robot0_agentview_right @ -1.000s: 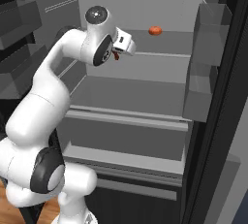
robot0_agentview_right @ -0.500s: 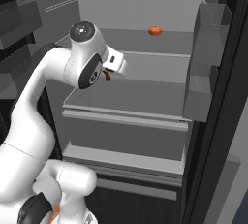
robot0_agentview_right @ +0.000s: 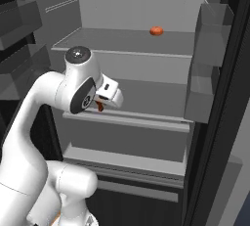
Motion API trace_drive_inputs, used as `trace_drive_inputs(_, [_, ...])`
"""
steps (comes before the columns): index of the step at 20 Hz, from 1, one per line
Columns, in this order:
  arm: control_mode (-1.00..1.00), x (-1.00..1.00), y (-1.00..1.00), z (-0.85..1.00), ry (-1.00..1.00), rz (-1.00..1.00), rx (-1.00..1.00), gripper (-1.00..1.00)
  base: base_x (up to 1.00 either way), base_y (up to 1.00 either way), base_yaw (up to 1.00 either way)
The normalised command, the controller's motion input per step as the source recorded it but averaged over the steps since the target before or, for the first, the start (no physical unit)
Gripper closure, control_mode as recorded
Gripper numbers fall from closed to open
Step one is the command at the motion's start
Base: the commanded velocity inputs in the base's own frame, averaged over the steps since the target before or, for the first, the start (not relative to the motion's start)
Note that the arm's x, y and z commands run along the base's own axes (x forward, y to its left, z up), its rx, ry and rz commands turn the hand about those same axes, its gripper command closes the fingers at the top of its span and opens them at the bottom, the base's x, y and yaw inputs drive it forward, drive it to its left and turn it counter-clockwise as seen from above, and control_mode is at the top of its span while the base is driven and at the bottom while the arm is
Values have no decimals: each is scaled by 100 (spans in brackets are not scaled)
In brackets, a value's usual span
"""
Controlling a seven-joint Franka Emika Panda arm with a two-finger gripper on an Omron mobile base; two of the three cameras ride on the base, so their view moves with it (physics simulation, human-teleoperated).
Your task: Take the chicken drumstick from the fridge and place it on the digital scale on the counter by the fridge. Wait a few seconds for a reading, then move it to the plate on the dining counter.
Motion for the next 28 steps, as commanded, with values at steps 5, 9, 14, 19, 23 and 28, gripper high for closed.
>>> trace_drive_inputs(5, [-100, 0, 22, -51, 13, 4, 0, 100, 0, 0, 0])
trace_drive_inputs(9, [-100, -3, 6, -23, 8, 2, 0, 100, 0, 0, 0])
trace_drive_inputs(14, [100, 0, 0, 0, 0, 0, 0, 100, -88, 0, 0])
trace_drive_inputs(19, [100, 0, 0, 0, 0, 0, 0, 100, -100, 0, 0])
trace_drive_inputs(23, [100, 0, 0, 0, 0, 0, 0, 100, -100, 6, 15])
trace_drive_inputs(28, [100, 0, 0, 0, 0, 0, 0, 100, -99, 22, 65])
